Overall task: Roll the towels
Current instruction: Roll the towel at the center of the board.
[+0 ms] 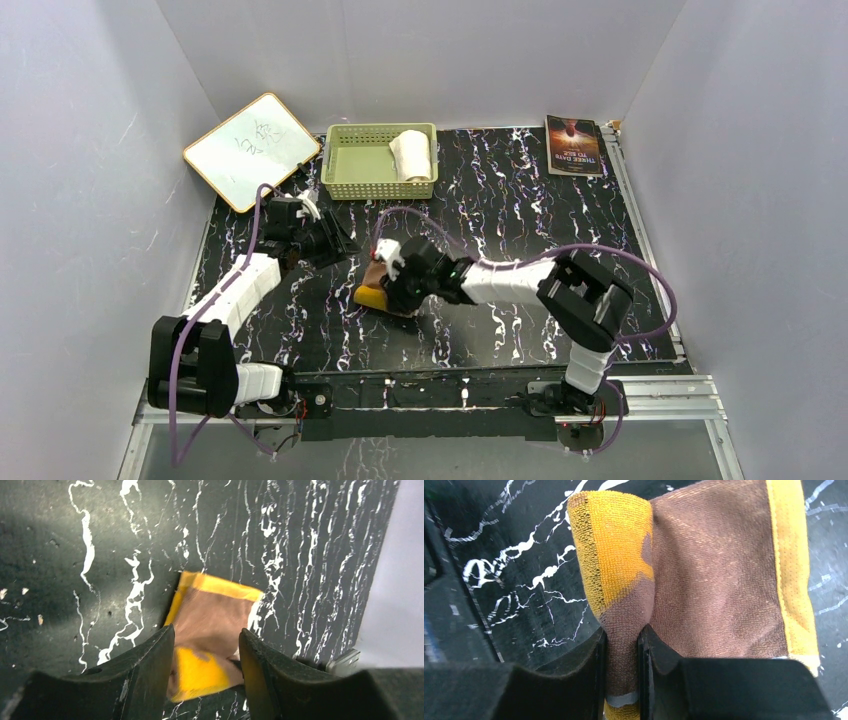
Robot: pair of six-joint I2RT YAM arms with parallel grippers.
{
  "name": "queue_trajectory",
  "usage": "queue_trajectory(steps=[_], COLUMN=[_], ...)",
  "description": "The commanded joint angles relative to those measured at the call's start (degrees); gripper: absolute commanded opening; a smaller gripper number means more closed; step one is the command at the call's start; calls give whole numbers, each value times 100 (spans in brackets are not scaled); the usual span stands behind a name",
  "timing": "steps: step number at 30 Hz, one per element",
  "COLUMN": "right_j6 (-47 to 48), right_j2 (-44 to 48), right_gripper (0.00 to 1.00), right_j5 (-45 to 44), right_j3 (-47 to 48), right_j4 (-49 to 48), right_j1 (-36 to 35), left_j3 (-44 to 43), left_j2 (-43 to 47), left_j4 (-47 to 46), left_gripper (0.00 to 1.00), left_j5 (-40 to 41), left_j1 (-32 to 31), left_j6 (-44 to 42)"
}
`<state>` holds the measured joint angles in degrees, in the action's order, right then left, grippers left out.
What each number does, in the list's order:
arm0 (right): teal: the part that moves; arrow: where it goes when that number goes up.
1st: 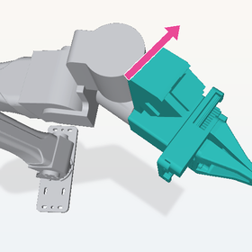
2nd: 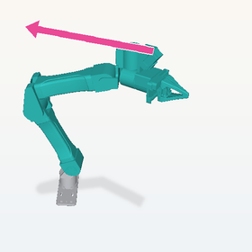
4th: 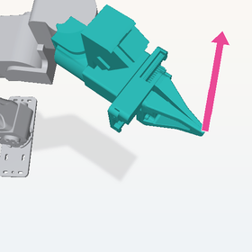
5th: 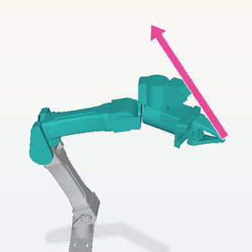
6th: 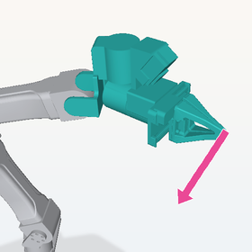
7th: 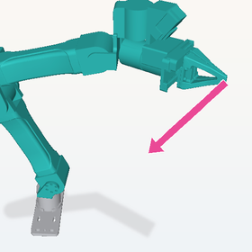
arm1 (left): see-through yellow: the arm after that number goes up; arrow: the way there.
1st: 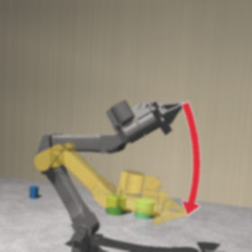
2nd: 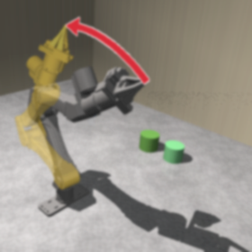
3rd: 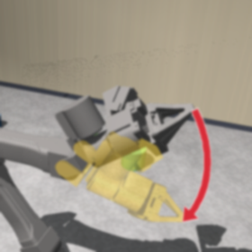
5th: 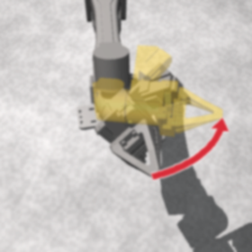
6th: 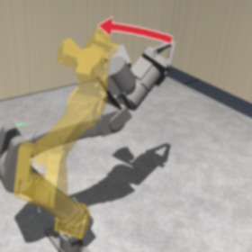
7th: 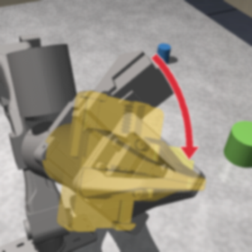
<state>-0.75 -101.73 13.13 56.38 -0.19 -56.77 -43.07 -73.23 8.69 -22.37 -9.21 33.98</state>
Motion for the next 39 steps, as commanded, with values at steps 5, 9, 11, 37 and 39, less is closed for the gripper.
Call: queue_trajectory(steps=[5, 9, 11, 37, 39], right_j6=[-1685, -2307, -2641, -3563, -3465], right_j2=[-775, -1387, -1562, -2690, -2627], right_gripper=[9, 11, 11, 12, 15], right_j5=[3293, 4086, 4252, 3702, 3538], right_j3=[440, 801, 796, 1033, 1042], right_j4=[-179, -183, -362, 212, 303], right_j1=[1094, 1368, 1532, 2056, 2047], left_j3=[84, 96, 103, 1465, 1629], left_j2=[194, 126, 144, -807, -1016], left_j4=[517, 401, 380, -2481, -2954], left_gripper=[50, 51, 51, 8, 8], left_j5=[-28, -379, -537, -2358, -2226], left_j1=[34, 34, 34, -107, -111], left_j6=[-86, -118, -125, 1331, 1566])
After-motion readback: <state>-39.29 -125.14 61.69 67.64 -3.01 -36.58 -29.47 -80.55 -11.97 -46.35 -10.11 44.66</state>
